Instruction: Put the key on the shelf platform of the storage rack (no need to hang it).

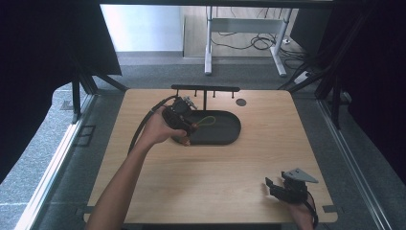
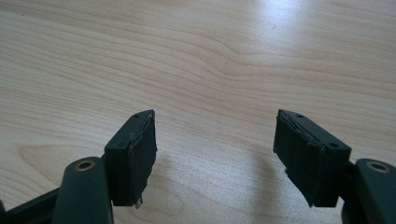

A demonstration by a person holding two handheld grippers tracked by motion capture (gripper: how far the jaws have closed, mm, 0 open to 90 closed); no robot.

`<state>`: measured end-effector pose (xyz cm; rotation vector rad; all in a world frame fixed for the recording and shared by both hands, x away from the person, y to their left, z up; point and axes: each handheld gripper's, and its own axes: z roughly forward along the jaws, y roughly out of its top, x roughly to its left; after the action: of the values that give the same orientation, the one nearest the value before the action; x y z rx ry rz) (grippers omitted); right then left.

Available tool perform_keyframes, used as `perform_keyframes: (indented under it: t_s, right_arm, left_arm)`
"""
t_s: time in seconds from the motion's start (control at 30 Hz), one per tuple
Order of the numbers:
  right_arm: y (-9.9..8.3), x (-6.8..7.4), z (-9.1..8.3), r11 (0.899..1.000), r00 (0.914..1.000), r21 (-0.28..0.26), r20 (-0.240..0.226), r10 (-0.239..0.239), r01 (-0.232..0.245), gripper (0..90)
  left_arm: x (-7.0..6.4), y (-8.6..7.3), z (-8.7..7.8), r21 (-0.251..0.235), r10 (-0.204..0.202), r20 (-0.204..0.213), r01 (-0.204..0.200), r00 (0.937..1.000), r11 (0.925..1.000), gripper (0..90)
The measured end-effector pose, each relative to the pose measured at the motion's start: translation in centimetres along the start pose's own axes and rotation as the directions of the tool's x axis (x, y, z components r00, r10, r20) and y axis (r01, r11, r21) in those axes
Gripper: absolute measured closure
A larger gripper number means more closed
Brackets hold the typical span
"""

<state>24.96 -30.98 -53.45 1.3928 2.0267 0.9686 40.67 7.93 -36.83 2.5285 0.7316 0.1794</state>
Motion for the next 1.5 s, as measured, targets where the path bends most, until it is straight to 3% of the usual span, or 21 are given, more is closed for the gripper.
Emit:
perform_keyframes:
  t_s: [0.5,1.03,1.3,1.5]
  right_arm:
    - [0.0,-0.3,-0.3,1.0,1.0,-0.009,-0.003,0.006,-0.007,30.5]
    - [-0.1,-0.5,-0.4,1.0,0.9999,-0.007,0.004,0.014,-0.014,30.4]
    - [0.0,-1.0,-0.8,1.0,0.9997,-0.019,0.009,0.025,-0.025,30.4]
    - [0.1,-1.2,-1.2,0.999,0.9994,-0.03,0.015,0.031,-0.031,30.4]
  left_arm:
    - [1.8,2.3,1.6,0.031,-0.001,-0.005,0.001,1.0,0.9995,66.6]
    - [3.3,3.7,2.9,0.048,0.003,0.0,-0.003,1.0,0.9989,66.6]
    - [3.9,4.6,3.4,0.057,0.001,-0.018,0.0,0.9998,0.9984,66.6]
    - [4.5,5.4,4.7,0.068,-0.002,-0.034,0.005,0.9994,0.9977,66.6]
